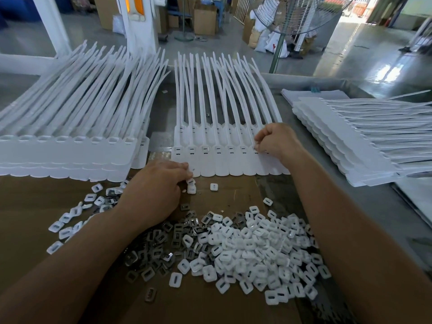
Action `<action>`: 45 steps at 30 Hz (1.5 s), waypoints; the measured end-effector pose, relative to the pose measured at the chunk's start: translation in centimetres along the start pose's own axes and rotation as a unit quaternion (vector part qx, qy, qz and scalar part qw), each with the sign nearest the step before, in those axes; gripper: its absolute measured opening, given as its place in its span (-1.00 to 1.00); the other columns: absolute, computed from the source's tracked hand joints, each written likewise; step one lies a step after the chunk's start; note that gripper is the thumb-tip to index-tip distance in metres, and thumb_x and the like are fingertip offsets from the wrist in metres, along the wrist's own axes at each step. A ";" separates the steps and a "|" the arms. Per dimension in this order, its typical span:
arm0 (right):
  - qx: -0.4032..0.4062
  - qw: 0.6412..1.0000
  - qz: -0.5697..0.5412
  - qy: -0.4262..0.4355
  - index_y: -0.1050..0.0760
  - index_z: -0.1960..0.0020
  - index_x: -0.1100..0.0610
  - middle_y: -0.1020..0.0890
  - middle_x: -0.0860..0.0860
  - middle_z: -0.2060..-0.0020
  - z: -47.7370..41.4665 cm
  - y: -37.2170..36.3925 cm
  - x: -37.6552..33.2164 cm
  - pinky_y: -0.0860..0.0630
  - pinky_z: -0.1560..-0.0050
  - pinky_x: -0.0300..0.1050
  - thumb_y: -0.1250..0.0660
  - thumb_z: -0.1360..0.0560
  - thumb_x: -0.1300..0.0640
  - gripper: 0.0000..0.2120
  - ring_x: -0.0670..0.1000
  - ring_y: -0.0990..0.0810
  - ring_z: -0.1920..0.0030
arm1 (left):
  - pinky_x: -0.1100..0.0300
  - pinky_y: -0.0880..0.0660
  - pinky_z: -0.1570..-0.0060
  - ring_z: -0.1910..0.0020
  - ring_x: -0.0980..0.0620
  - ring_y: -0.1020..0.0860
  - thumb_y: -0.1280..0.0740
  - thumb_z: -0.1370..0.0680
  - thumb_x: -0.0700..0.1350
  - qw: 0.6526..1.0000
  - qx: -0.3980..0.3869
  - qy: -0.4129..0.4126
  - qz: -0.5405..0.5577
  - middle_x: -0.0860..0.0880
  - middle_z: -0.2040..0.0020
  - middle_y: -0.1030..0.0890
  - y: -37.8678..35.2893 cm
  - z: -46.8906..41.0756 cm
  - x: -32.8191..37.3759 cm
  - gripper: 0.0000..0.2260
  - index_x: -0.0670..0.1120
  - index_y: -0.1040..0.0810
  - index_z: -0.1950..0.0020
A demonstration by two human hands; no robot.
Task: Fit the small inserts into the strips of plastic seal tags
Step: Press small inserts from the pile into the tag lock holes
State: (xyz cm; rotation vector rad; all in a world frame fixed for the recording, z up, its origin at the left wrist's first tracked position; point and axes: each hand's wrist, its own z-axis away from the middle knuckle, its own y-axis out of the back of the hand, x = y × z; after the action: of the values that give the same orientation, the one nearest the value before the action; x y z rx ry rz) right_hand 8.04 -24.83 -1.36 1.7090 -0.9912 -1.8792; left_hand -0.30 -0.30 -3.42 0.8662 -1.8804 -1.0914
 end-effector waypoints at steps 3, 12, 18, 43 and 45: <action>0.006 1.000 0.009 0.015 -0.45 0.32 -0.02 -0.52 -0.11 0.25 0.2 -0.3 0.4 -0.49 -0.11 -0.07 -0.39 -0.40 0.31 -0.73 -0.01 -0.53 -0.01 | 0.51 -0.01 -0.06 -0.26 0.09 -0.39 -0.22 -0.44 -0.34 1.000 -0.001 -0.001 -0.001 0.05 -0.28 -0.48 0.1 0.1 0.1 -0.61 -0.05 -0.56 -0.19; 0.024 0.997 0.009 0.067 -0.43 0.12 -0.01 -0.48 -0.16 0.23 1.7 -0.7 1.2 -0.41 0.02 -0.19 -0.31 -0.50 0.19 -0.89 -0.08 -0.48 0.07 | 0.46 -0.03 -0.09 -0.27 0.07 -0.39 -0.21 -0.44 -0.34 1.000 -0.009 -0.003 -0.006 0.04 -0.29 -0.48 0.1 0.0 0.2 -0.61 -0.06 -0.55 -0.21; -0.077 0.993 0.005 0.094 -0.51 0.00 0.01 -0.54 -0.17 0.12 4.4 2.5 1.2 -0.37 0.20 -0.36 -0.34 -0.49 0.13 -0.90 -0.21 -0.51 0.12 | 0.41 -0.10 -0.15 -0.29 0.09 -0.34 -0.20 -0.45 -0.31 1.000 -0.015 0.003 -0.003 0.08 -0.31 -0.45 0.0 0.0 0.0 -0.59 -0.02 -0.52 -0.23; -0.236 0.949 0.188 0.093 -0.51 0.22 -0.04 -0.52 -0.19 0.31 8.7 3.8 -0.2 -0.30 0.34 -0.42 -0.47 -0.37 0.13 -0.86 -0.24 -0.46 0.28 | 0.37 -0.15 -0.19 -0.29 0.10 -0.35 -0.19 -0.45 -0.30 1.000 -0.017 0.012 0.002 0.09 -0.30 -0.46 -0.3 -0.3 -0.2 -0.60 0.00 -0.52 -0.23; -0.222 0.949 0.202 0.096 -0.56 0.23 -0.01 -0.51 -0.21 0.35 8.8 3.7 -0.4 -0.31 0.40 -0.48 -0.46 -0.36 0.15 -0.89 -0.26 -0.45 0.30 | 0.37 -0.15 -0.19 -0.30 0.12 -0.34 -0.19 -0.46 -0.29 1.000 -0.018 0.012 0.001 0.10 -0.31 -0.45 -0.3 -0.4 -0.1 -0.59 0.01 -0.51 -0.24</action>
State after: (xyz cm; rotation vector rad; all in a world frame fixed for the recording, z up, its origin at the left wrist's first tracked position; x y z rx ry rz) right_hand -1.04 -25.00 1.60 1.2790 -0.7042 -1.4947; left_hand 0.15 -0.46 -3.61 0.8546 -1.8358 -1.1050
